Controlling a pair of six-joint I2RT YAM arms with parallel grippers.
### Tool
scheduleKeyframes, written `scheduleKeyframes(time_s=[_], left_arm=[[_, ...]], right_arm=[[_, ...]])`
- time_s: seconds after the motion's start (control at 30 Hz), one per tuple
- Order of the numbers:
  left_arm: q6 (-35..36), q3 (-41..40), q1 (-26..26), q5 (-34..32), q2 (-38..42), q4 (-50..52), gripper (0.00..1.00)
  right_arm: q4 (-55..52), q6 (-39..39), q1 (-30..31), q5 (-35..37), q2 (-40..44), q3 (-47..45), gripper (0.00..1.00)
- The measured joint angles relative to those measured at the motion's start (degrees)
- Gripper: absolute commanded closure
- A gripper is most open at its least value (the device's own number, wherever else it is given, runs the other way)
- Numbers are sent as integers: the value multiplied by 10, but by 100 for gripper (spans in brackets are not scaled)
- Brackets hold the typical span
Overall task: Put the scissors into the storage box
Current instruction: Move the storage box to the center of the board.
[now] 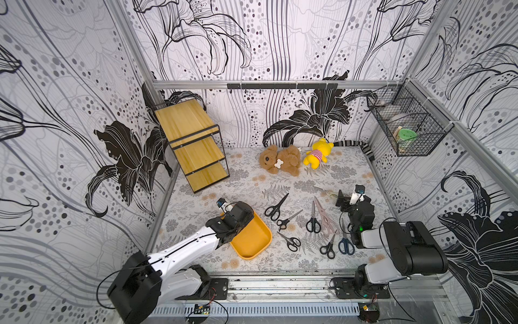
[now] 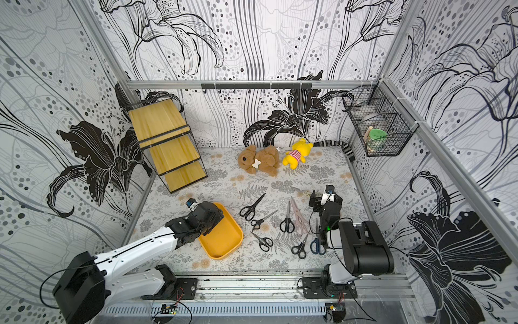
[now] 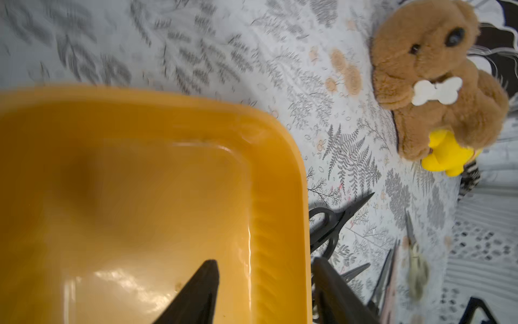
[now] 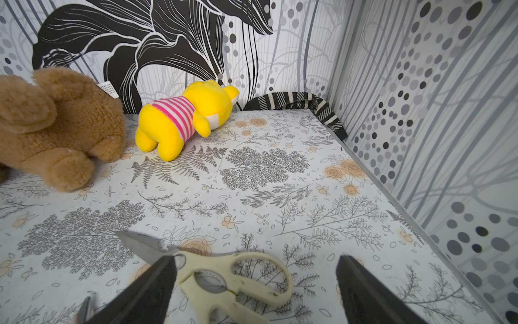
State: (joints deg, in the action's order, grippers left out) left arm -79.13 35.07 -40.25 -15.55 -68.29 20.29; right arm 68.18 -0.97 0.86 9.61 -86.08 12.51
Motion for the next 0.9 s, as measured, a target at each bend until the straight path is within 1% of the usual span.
scheduleKeyframes(time_s=[0.07, 0.2, 0.27, 0.37, 0.43, 0.53, 0.63, 0.7, 0.77, 0.9], left_arm=[[-49, -3, -10, 1, -14, -1, 71], [-144, -21, -17, -9, -15, 1, 71], [-173, -23, -16, -22, -19, 6, 69], [-185, -16, 4, -39, -50, 5, 68], [-174, -8, 26, -48, -82, -2, 68], [-139, 17, 46, -78, -132, 0, 67], [-91, 68, 50, -102, -180, -3, 65], [-50, 103, 50, -108, -210, -19, 62], [-12, 126, 50, -108, -234, -41, 59], [54, 174, 49, -99, -289, -75, 56]], right_arm=[[0, 0, 0, 0, 0, 0, 5], [0, 0, 0, 0, 0, 0, 5], [0, 0, 0, 0, 0, 0, 5], [0, 0, 0, 0, 0, 0, 5], [0, 0, 0, 0, 0, 0, 5], [0, 0, 0, 0, 0, 0, 5], [0, 0, 0, 0, 0, 0, 5], [0, 0, 0, 0, 0, 0, 5], [0, 0, 0, 0, 0, 0, 5], [0, 0, 0, 0, 0, 0, 5]])
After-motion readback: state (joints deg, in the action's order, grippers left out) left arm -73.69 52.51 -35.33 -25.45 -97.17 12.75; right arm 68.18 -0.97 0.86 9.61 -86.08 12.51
